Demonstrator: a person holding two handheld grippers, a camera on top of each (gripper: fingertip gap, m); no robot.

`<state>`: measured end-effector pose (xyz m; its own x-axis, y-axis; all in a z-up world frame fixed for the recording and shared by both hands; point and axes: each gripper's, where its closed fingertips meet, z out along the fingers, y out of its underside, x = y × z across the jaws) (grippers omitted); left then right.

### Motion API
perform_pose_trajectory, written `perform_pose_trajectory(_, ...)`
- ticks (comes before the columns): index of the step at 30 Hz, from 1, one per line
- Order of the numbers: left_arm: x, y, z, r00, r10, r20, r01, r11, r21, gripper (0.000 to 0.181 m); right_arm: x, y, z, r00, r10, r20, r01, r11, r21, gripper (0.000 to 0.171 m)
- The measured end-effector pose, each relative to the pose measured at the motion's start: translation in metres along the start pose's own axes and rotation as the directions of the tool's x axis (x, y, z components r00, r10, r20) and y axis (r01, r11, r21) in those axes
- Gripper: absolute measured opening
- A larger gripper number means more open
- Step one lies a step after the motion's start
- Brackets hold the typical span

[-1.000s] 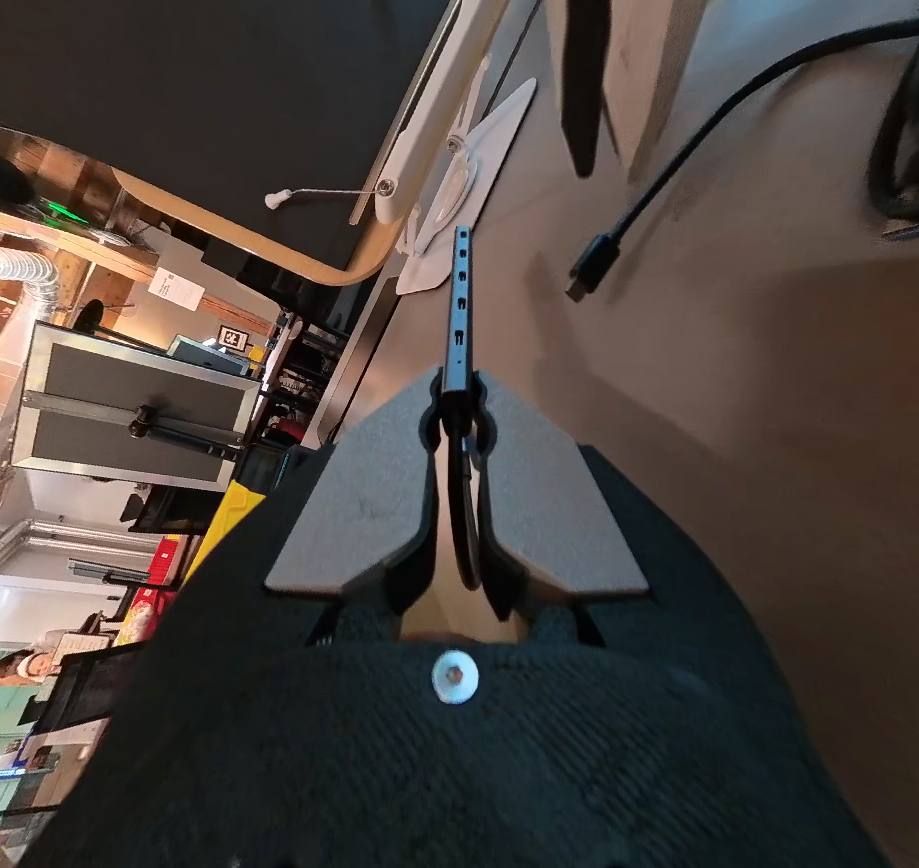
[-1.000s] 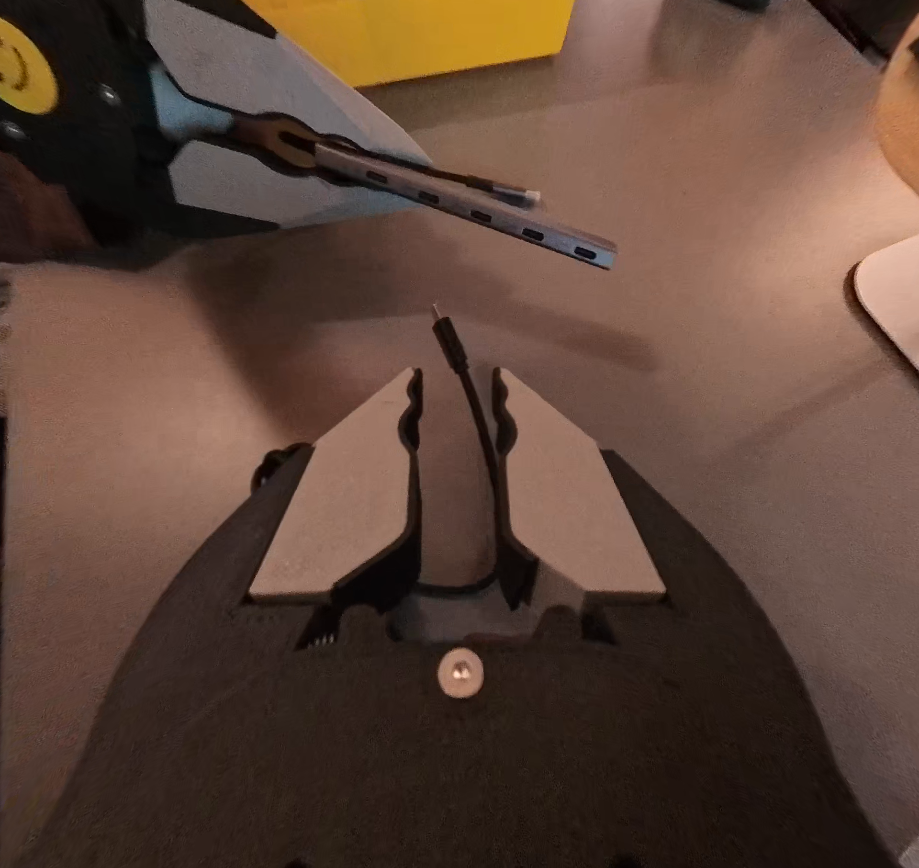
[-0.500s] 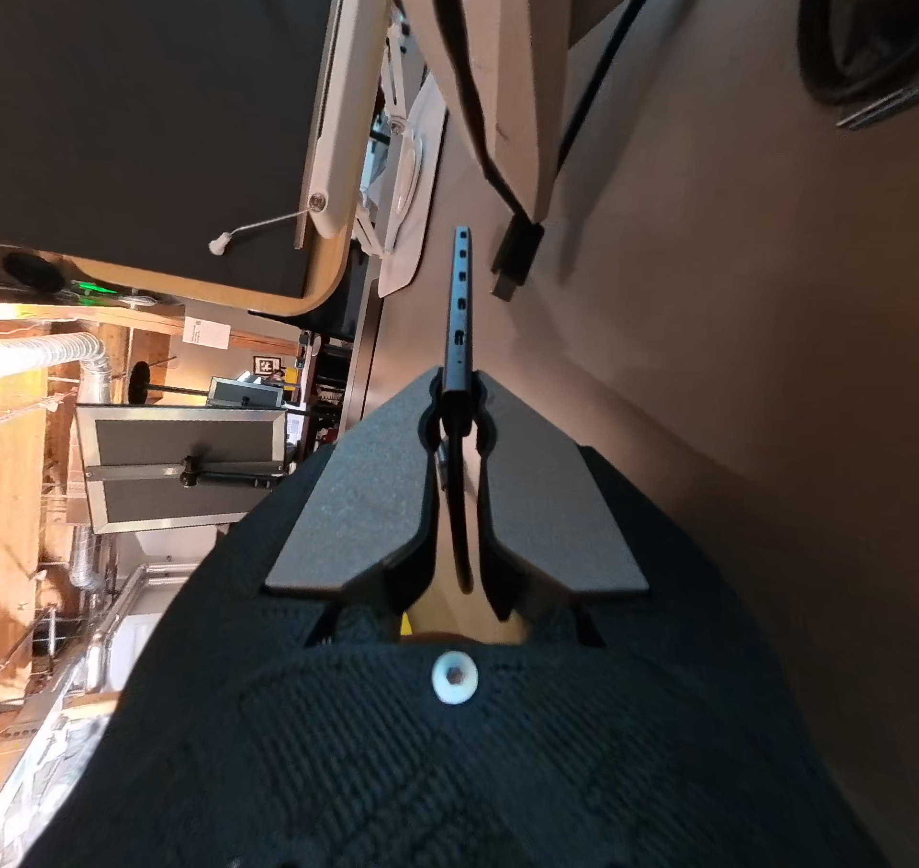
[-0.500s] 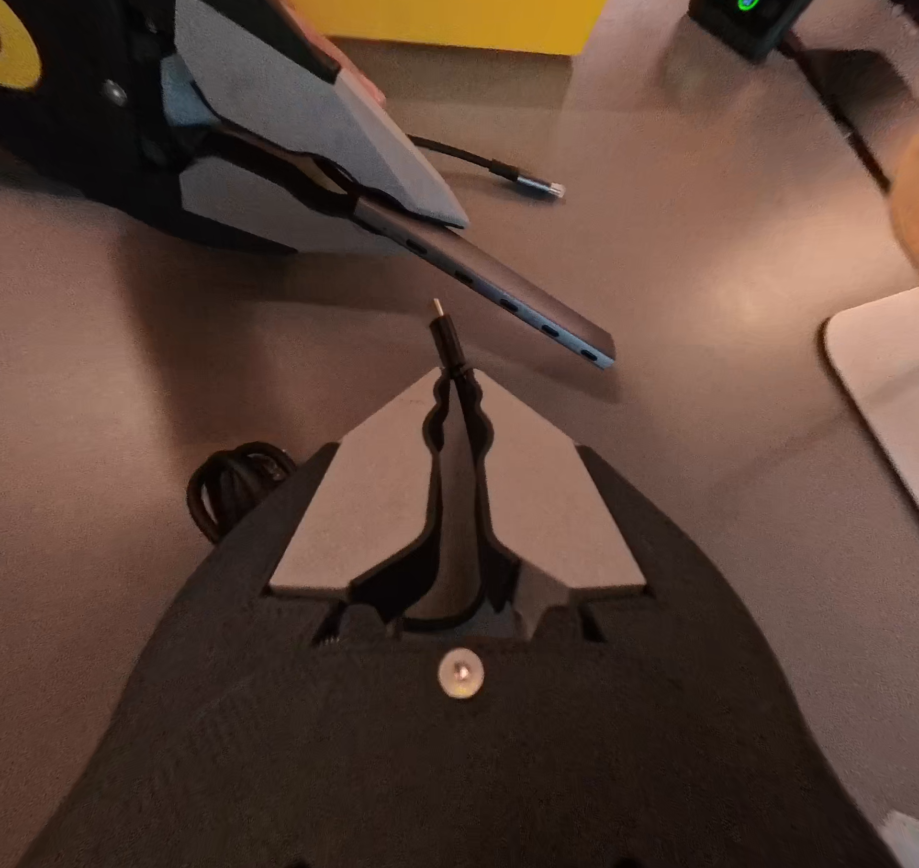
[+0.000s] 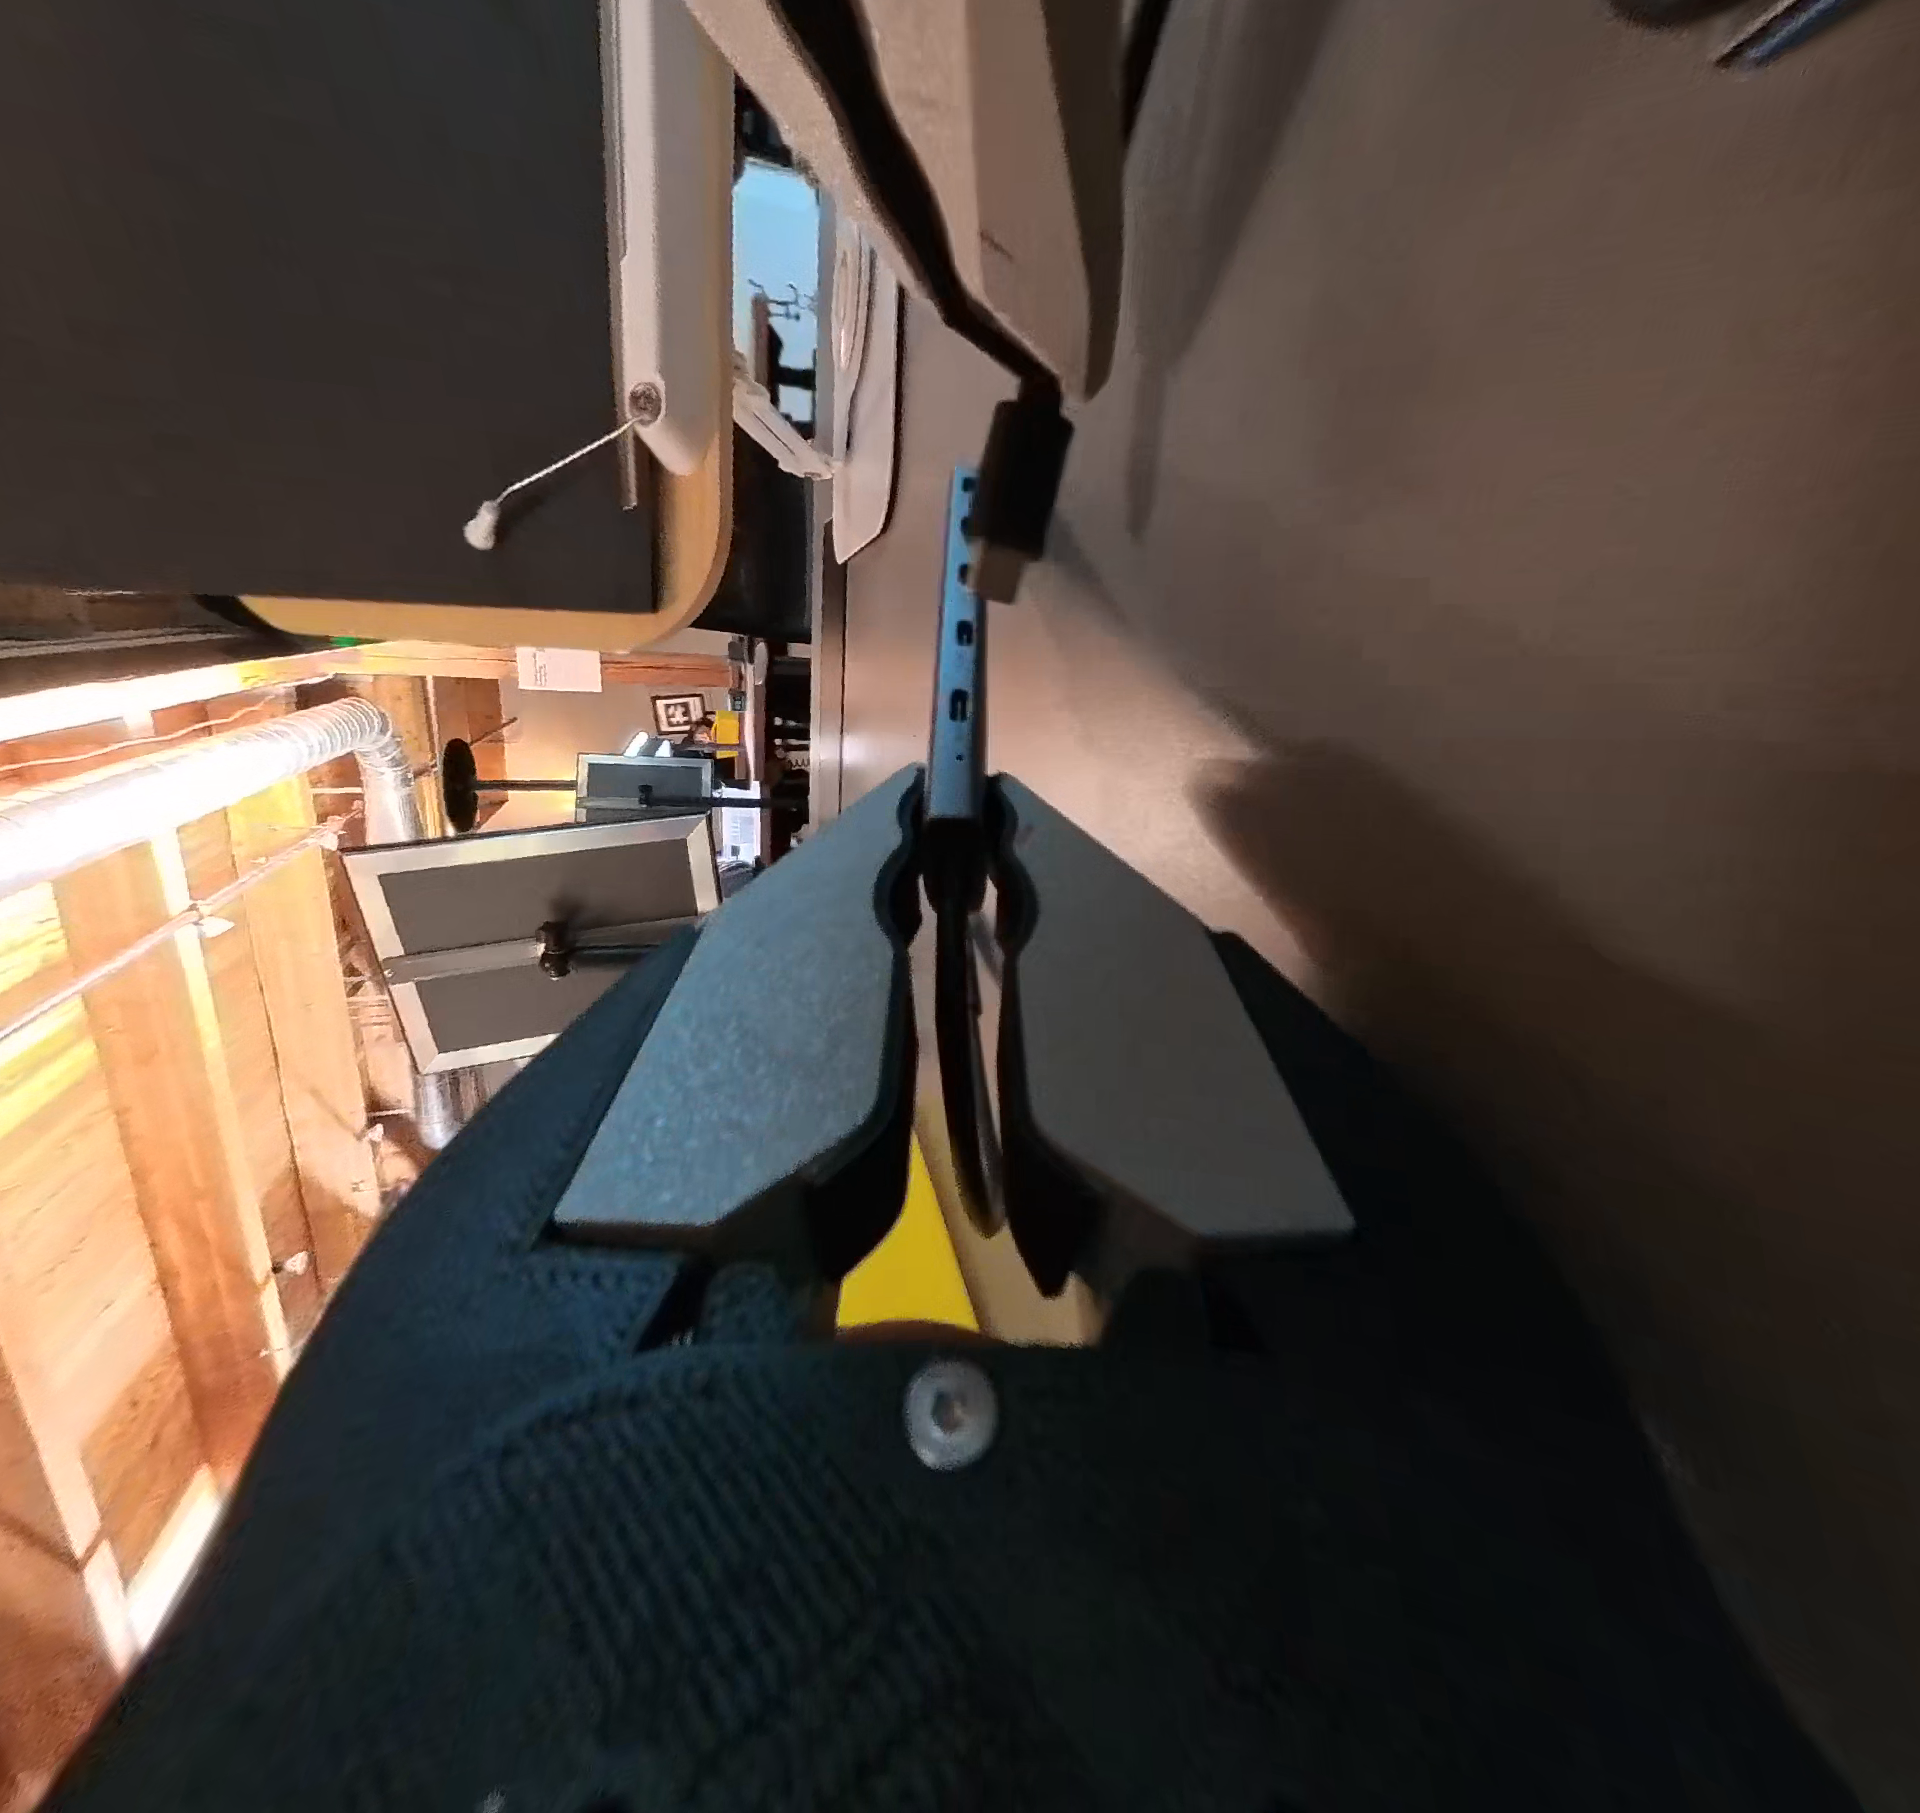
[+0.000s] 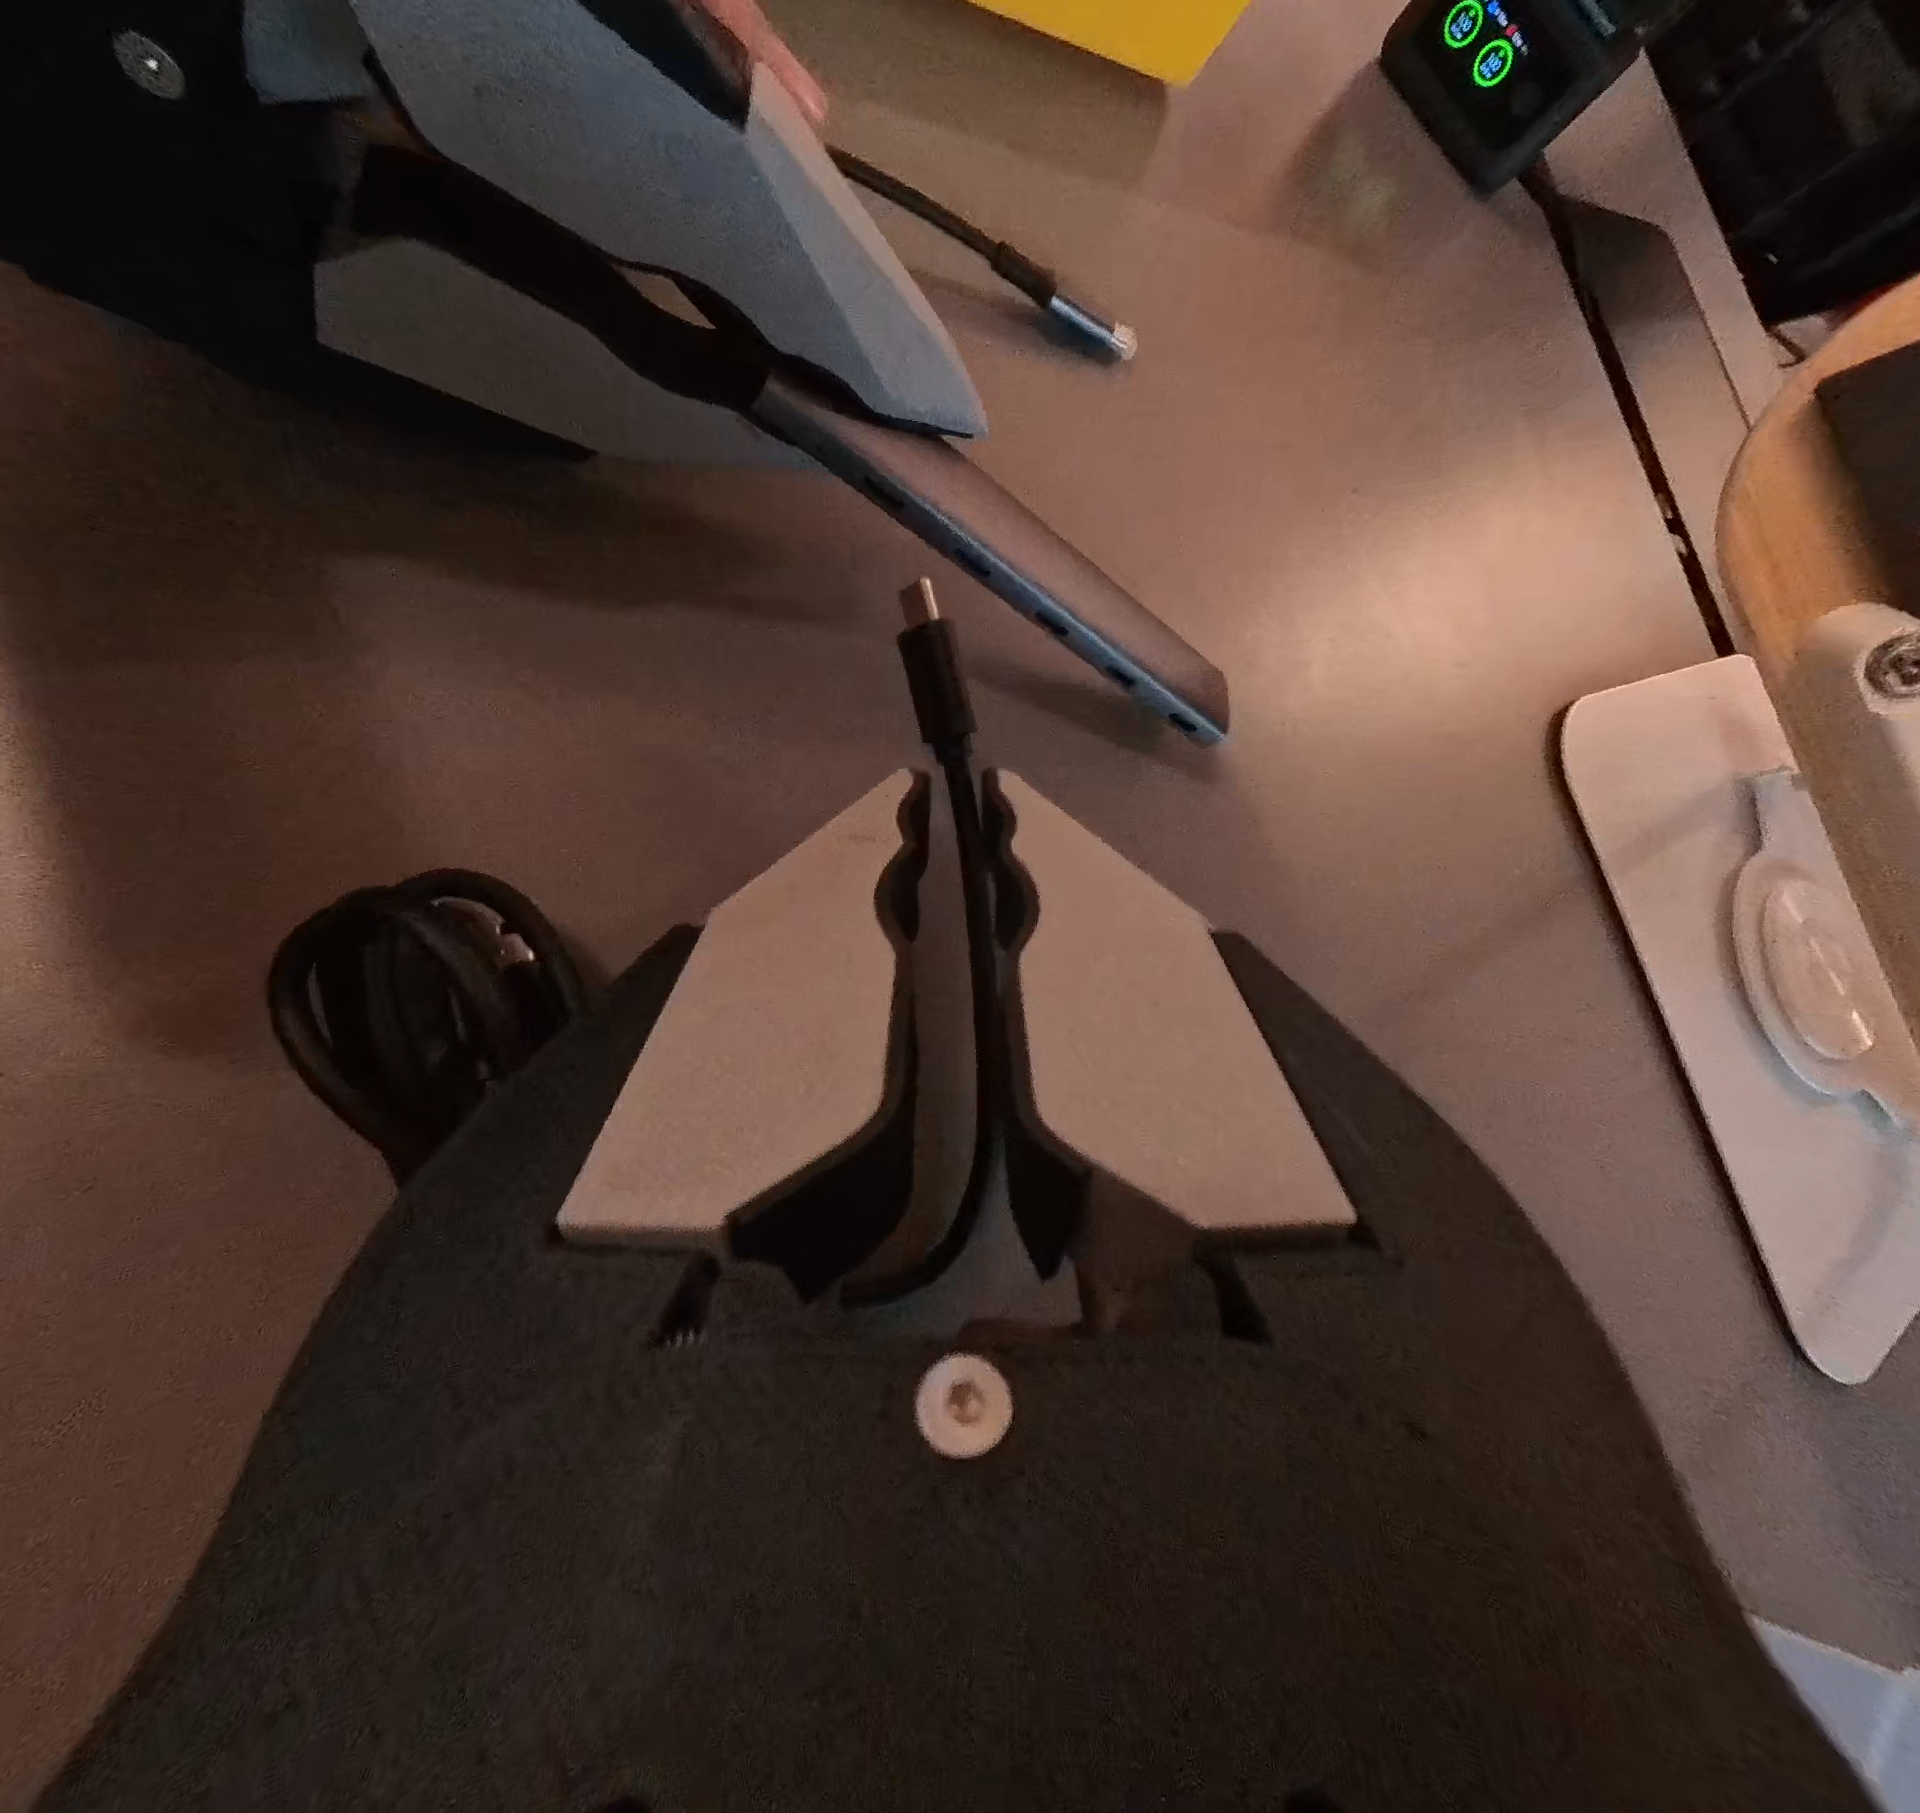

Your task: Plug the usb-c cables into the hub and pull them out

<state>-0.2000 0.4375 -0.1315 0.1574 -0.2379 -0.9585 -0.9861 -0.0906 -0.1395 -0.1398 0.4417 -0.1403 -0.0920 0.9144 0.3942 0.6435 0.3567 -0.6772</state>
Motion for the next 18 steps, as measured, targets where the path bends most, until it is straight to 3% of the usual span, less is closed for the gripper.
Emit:
perform_pose_trajectory(4, 0.001, 0.003, 0.000, 0.998, -0.051, -0.026, 0.051, 0.999, -0.007, 0.007, -0.001, 0.002, 0.001, 0.999, 0.027, 0.024, -0.027, 1.000, 0.002, 0.010)
perform_pose_trajectory(12, 0.006, 0.012, 0.000, 0.885, -0.420, -0.203, 0.428, 0.904, -0.001, 0.007, -0.004, -0.007, -0.010, 0.969, 0.166, 0.184, -0.184, 0.980, 0.081, 0.019)
perform_pose_trajectory(18, 0.001, 0.014, -0.001, 0.883, -0.428, -0.192, 0.438, 0.899, 0.007, 0.007, 0.009, -0.007, -0.026, 0.790, 0.444, 0.424, -0.515, 0.855, 0.064, 0.027)
